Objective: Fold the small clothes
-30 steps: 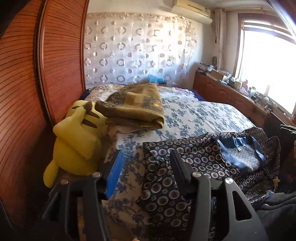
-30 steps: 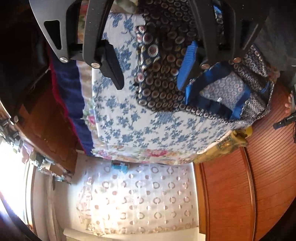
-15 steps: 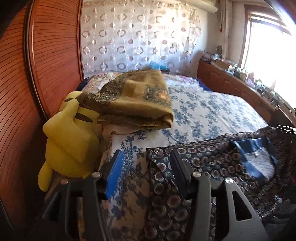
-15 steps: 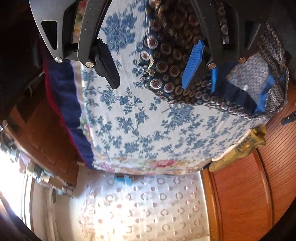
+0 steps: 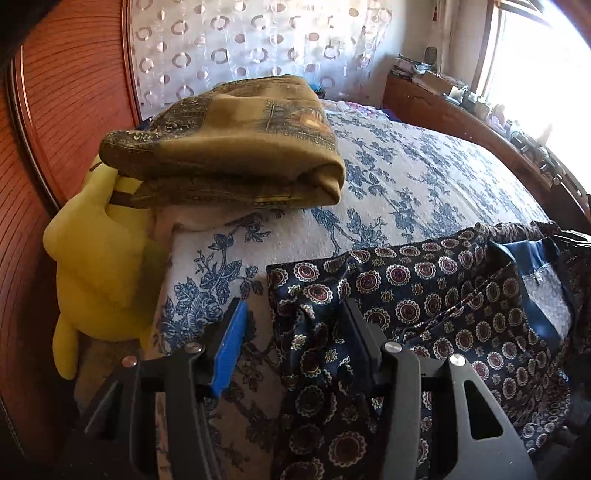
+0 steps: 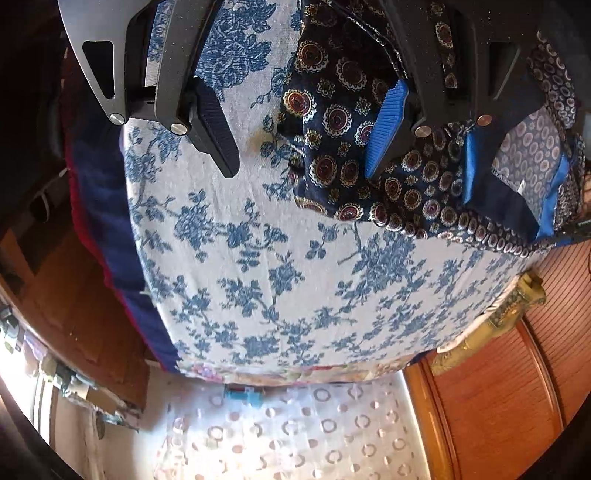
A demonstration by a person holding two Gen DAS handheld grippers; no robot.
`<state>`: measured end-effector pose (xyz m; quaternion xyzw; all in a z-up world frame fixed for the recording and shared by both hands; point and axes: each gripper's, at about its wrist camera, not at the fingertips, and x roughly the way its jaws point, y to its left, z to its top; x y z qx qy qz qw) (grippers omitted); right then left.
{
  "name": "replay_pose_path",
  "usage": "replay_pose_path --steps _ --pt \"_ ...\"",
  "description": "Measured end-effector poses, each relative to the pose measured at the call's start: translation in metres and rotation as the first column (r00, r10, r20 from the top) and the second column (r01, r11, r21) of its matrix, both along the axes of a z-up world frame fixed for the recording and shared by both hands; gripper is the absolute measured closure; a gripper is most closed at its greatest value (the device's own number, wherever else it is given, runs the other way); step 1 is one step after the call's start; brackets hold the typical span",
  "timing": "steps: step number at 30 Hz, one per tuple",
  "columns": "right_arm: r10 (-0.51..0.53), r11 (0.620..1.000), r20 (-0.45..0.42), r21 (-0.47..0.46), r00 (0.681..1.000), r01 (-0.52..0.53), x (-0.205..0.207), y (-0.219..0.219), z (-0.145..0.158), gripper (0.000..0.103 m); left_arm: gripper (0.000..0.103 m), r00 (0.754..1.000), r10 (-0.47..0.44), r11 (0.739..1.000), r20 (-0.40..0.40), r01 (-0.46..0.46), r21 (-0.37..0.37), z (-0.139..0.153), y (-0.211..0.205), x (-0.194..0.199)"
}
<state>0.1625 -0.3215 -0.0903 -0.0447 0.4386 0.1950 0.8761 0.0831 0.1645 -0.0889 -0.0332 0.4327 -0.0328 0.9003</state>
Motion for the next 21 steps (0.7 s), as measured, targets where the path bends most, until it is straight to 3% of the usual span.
replay_pose_path --steps 2,4,6,8,11,13,18,21 --pt "0.012 1.000 -0.005 -0.008 1.000 -0.012 -0.001 0.002 -0.003 0.031 0.052 1.000 -0.002 1.000 -0.007 0.002 0.008 0.000 -0.002 0.000" --pt "0.018 1.000 -0.004 -0.017 1.000 -0.019 -0.002 0.004 -0.003 0.030 0.061 1.000 -0.021 1.000 -0.002 0.021 0.005 0.001 -0.005 -0.001" --pt "0.022 0.999 -0.002 -0.024 1.000 -0.022 -0.003 0.007 -0.004 0.033 0.083 0.999 -0.044 0.999 0.000 0.044 -0.022 0.002 -0.006 -0.001" --pt "0.040 0.999 0.004 -0.032 0.999 -0.040 -0.006 0.011 -0.004 0.043 0.097 0.998 -0.067 0.997 0.001 0.067 -0.044 0.002 -0.011 -0.003" --pt "0.082 0.996 0.005 -0.035 0.997 -0.082 -0.012 0.018 -0.003 0.070 0.100 0.995 -0.094 0.995 0.015 0.095 -0.017 0.004 -0.022 -0.010" --pt "0.106 0.994 0.003 -0.035 0.994 -0.106 -0.016 0.023 -0.002 0.088 0.100 0.994 -0.108 0.993 0.031 0.109 -0.040 0.008 -0.026 -0.014" --pt "0.115 0.993 0.057 -0.036 0.992 -0.114 -0.031 0.028 0.005 0.095 0.101 0.984 -0.092 0.993 0.154 0.101 -0.057 0.039 -0.034 -0.035" --pt "0.086 0.996 0.148 -0.009 0.985 -0.085 -0.046 0.023 0.025 0.095 0.101 0.966 -0.086 0.992 0.243 0.105 -0.067 0.067 -0.039 -0.050"
